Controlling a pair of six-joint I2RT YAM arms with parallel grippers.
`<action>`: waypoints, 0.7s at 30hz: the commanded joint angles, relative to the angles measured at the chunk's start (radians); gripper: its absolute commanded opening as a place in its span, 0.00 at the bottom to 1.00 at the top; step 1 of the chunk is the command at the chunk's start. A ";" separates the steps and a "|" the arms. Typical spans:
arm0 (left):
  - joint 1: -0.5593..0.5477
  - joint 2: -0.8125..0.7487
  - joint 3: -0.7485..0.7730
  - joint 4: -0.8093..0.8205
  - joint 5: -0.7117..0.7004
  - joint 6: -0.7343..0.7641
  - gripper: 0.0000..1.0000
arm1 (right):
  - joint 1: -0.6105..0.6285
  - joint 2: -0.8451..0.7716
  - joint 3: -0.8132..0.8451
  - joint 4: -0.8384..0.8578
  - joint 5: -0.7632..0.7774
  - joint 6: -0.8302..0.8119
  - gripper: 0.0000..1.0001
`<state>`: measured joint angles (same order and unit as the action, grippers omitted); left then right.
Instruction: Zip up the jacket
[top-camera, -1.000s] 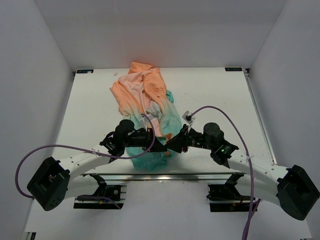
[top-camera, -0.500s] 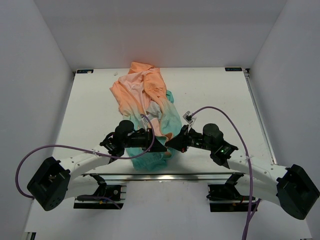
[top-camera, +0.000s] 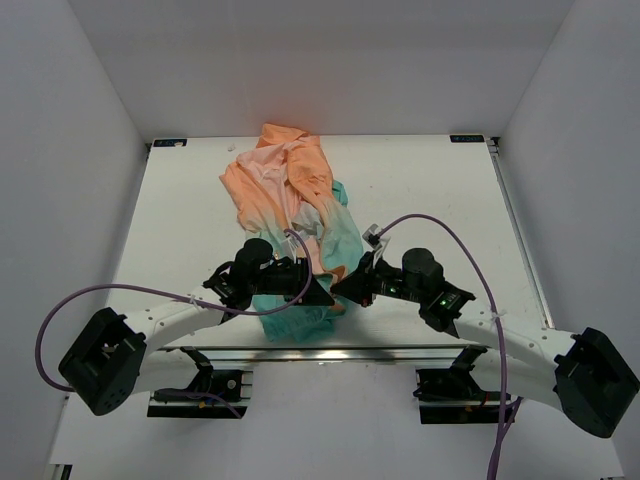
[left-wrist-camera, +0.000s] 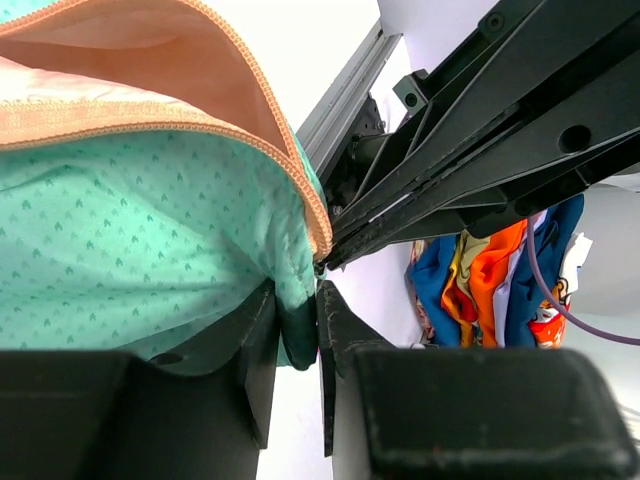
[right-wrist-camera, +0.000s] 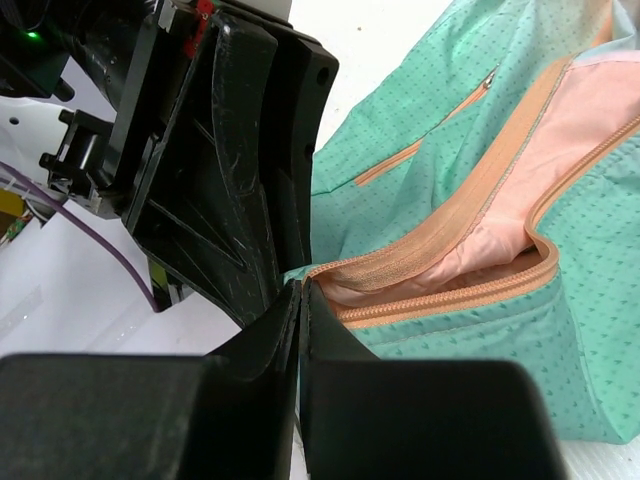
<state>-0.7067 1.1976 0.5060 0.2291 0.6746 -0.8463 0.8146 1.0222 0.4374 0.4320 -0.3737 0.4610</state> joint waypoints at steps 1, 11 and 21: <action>0.004 -0.006 0.035 0.006 0.014 0.012 0.31 | 0.003 0.013 0.041 0.054 -0.028 -0.009 0.00; 0.003 -0.084 0.000 -0.022 -0.024 0.013 0.00 | 0.003 -0.022 0.046 0.054 0.186 -0.065 0.00; 0.003 -0.115 0.035 -0.255 0.014 0.038 0.00 | 0.005 0.021 0.124 0.166 0.443 -0.286 0.00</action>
<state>-0.6945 1.0878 0.5465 0.1497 0.5732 -0.8257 0.8597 1.0267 0.4850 0.4965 -0.1997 0.3271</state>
